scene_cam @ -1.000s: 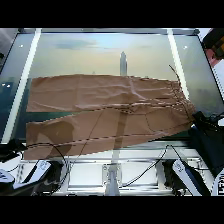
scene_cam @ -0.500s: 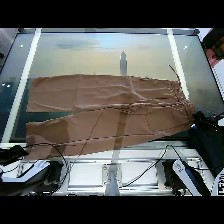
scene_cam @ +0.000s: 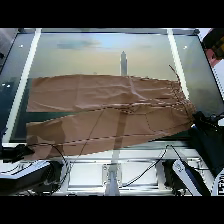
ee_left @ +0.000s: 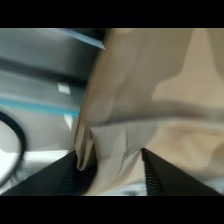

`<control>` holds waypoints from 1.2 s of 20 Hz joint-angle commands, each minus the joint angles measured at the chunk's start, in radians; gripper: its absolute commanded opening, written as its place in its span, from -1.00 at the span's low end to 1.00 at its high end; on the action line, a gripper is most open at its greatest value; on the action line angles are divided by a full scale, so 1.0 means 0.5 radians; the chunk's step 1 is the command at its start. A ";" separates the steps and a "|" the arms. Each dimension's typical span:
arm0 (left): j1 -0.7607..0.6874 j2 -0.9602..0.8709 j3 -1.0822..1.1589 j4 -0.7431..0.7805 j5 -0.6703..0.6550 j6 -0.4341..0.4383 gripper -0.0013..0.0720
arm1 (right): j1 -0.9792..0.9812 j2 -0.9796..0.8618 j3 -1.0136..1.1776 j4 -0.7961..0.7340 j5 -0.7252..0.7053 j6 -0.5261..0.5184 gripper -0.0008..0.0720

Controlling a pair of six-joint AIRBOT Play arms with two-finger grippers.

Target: Fold the clothes and pants, and hang the long-sleeved shirts on hangers.

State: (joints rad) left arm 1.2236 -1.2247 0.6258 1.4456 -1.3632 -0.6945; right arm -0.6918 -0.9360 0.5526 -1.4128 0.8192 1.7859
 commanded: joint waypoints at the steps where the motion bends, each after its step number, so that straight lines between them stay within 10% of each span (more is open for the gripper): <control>1: 0.000 -0.019 0.004 0.054 -0.111 0.014 -0.28 | 0.002 0.002 0.000 0.002 0.000 0.002 -0.86; 3: -0.001 0.007 0.013 0.054 -0.112 0.014 -0.92 | 0.002 0.002 0.000 0.002 0.000 0.001 -0.86; 8: -0.001 0.037 0.260 -0.172 -0.249 -0.024 -0.91 | 0.002 0.005 0.006 0.028 0.062 0.001 -0.86; 16: -0.020 0.037 0.414 -1.862 -0.269 -0.032 -0.91 | 0.002 0.055 0.476 0.317 0.637 -0.249 -0.86; 24: -0.294 0.037 0.420 -2.044 0.203 -0.624 -0.91 | 0.217 0.066 0.810 0.740 0.256 -0.092 -0.87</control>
State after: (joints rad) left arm 1.1362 -1.2072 0.8341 0.4839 -1.4029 -0.8562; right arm -0.6403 -0.8974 0.9218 -1.1065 1.0561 1.6802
